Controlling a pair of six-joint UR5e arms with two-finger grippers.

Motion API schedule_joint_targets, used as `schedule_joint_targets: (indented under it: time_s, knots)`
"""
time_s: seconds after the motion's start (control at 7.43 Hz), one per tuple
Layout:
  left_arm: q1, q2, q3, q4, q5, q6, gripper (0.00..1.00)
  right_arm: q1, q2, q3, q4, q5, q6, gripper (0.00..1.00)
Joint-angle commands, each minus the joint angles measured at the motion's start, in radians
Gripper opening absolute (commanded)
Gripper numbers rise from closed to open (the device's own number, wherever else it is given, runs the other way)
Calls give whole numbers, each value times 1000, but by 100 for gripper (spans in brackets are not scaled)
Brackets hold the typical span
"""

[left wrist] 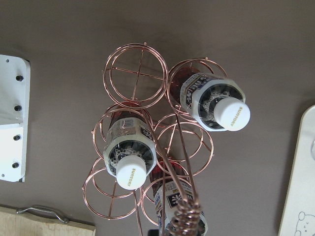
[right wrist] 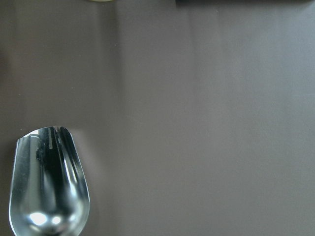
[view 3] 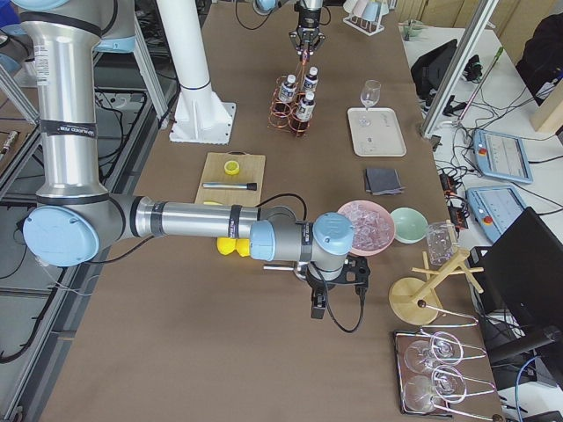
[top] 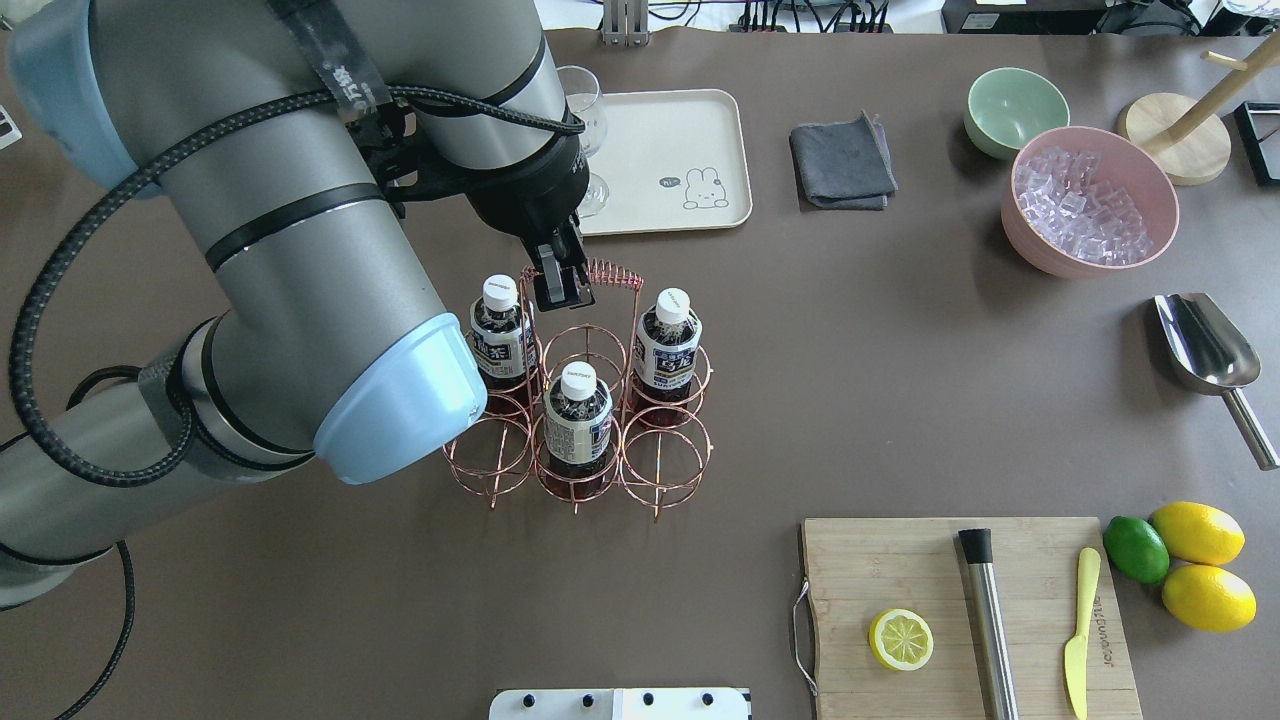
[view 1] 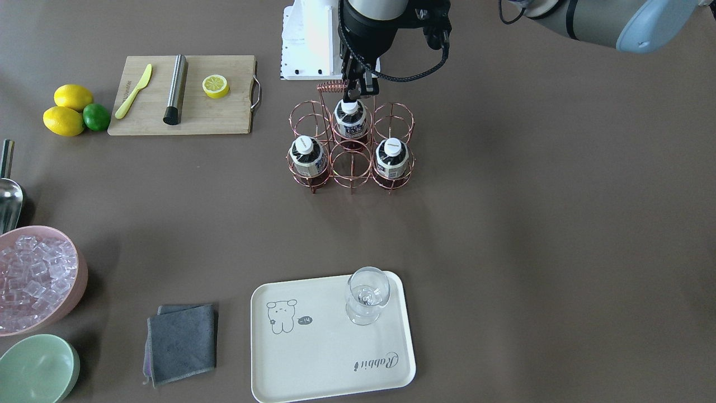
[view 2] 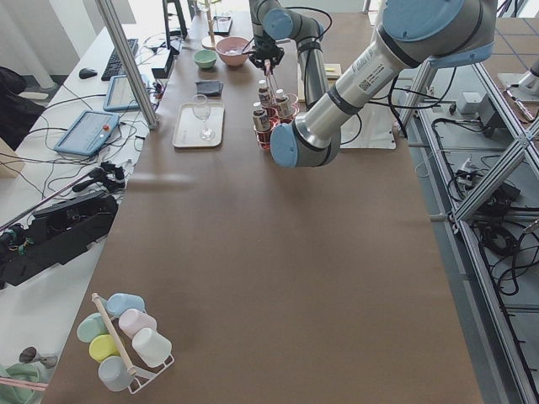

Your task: Take tea from basket to plate

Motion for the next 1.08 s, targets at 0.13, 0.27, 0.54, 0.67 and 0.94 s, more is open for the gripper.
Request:
schedule_joint_targets:
  time_s: [0.13,0.27,0.54,0.67,0.94]
  knots:
    - [11,35,-79,-26,-5,-8,0,-1,5,108,0,57,5,100]
    - [10,44,-125,-17,-8,-11,0,-1,11,113,2,133,5,100]
    - [16,50,-123,-3,-3,-11,0,-53,21,94,77,233,8,100]
    - [25,55,-79,-17,3,-7,0,-102,22,61,203,235,12,100]
    - [25,55,-51,-50,17,-8,0,-155,25,54,337,232,9,100]
